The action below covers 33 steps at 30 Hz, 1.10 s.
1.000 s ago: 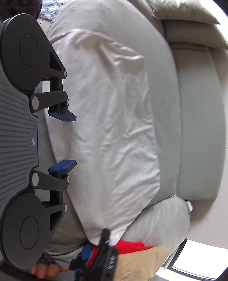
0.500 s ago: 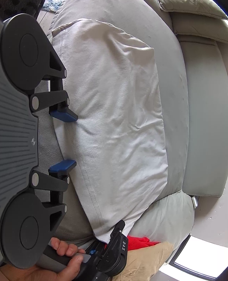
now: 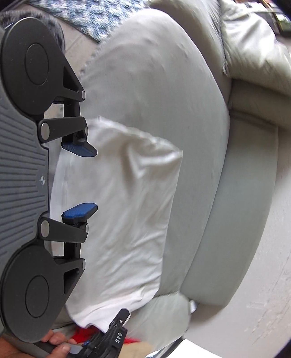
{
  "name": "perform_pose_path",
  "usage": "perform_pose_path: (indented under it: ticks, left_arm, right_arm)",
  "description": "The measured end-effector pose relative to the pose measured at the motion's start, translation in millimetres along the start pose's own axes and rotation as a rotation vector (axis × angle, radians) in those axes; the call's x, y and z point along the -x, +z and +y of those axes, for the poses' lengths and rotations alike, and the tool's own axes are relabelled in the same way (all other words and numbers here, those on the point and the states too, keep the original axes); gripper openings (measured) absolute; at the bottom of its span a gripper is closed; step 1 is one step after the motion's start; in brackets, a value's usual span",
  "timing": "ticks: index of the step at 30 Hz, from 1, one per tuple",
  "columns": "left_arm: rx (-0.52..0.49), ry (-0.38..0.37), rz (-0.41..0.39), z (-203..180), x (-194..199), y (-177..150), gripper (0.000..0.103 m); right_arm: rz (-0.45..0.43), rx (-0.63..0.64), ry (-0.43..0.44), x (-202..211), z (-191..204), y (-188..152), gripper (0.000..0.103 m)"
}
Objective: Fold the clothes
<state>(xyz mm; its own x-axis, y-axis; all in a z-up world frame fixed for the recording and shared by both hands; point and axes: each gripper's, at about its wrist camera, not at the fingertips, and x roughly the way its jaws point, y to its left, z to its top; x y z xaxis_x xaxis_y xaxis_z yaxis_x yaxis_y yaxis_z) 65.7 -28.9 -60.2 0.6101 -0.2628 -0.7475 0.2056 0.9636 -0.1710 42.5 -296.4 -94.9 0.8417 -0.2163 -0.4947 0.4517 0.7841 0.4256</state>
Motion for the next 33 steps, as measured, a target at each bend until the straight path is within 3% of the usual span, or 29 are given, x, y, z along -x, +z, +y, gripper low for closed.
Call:
perform_pose_path:
  ticks: [4,7,9,11,16,21,23,25,27,28,33]
  left_arm:
    - [0.119,0.047,-0.018,48,5,-2,0.047]
    - [0.213,0.067,-0.007,75,3,-6,0.047]
    - [0.204,0.052,-0.006,79,0,-8,0.046]
    - [0.164,0.050,-0.016,74,0,-11,0.048]
    - [0.125,0.039,-0.023,69,-4,-12,0.050]
    - [0.097,0.006,-0.015,57,-9,-11,0.050]
    - [0.080,-0.046,0.003,45,-11,-11,0.050]
    - [0.044,-0.100,0.018,28,-14,-11,0.050]
    - [-0.020,-0.130,0.018,8,-14,-11,0.050]
    - [-0.057,-0.139,0.014,-3,-13,-11,0.050]
    - [-0.182,-0.223,0.025,-53,-17,-9,0.050]
  right_arm:
    - [-0.005,0.163,0.017,14,18,-4,0.002]
    - [0.003,0.342,0.070,10,56,-2,0.002]
    - [0.023,0.429,0.101,6,78,-14,0.002]
    - [0.051,0.392,0.113,13,86,-20,0.002]
    - [0.039,0.262,-0.011,23,38,-5,0.002]
    - [-0.052,0.202,-0.236,32,-50,51,0.002]
    - [-0.063,0.198,-0.256,37,-74,72,0.003]
    - [0.018,0.232,-0.253,32,-84,83,0.009]
    - [0.181,0.301,-0.279,19,-86,80,0.037]
    - [0.256,0.326,-0.290,15,-87,76,0.042]
    - [0.304,0.316,-0.213,43,-86,80,0.052]
